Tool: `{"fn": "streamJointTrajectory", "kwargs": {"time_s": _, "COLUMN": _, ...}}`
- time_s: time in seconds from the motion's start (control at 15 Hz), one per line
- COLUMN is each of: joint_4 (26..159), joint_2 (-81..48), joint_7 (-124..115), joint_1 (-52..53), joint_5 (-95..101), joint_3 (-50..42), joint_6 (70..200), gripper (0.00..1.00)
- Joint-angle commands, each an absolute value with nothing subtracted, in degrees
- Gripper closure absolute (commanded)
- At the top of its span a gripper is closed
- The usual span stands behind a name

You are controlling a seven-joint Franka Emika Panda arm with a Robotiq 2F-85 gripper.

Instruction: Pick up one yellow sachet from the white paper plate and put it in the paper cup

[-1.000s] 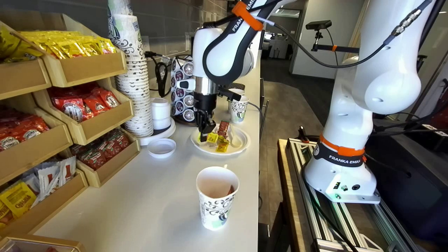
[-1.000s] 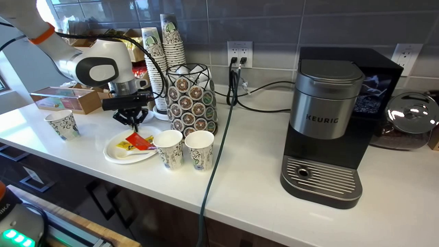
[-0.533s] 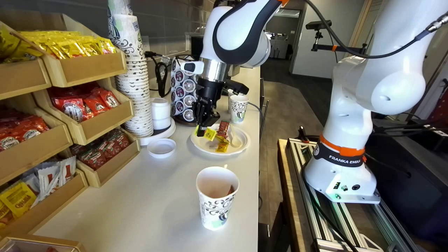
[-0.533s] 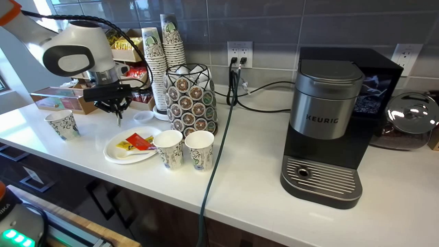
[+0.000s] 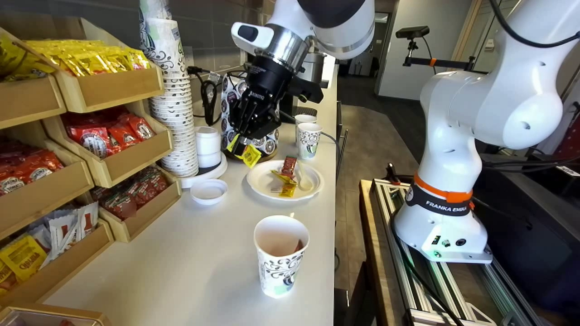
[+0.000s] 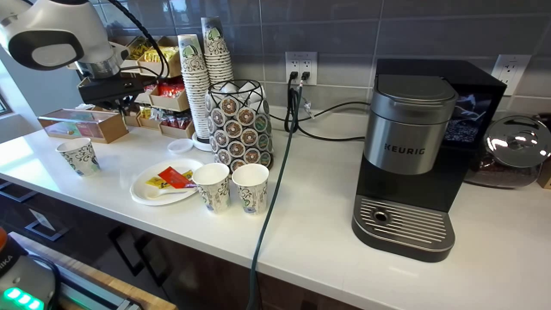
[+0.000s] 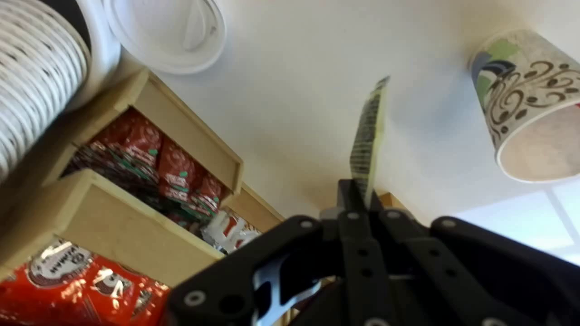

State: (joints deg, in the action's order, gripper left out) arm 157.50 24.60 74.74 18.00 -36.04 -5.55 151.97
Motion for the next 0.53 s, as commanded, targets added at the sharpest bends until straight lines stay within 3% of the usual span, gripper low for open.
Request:
{"fn": "streamJointTrajectory", "kwargs": {"time_s": 0.0, "joint_4": 157.38, "joint_2": 27.9, "joint_7": 80.09, "joint_1": 22.89, "joint_5": -39.96, "joint_3": -8.03, "joint_6": 145.97, "gripper": 0.98}}
{"fn": "streamJointTrajectory", "kwargs": {"time_s": 0.47, "joint_4": 157.39, "joint_2": 28.65, "joint_7": 87.67, "joint_1": 22.31, "joint_5": -44.8, "joint_3": -6.22, "joint_6": 131.04, "gripper": 0.97}}
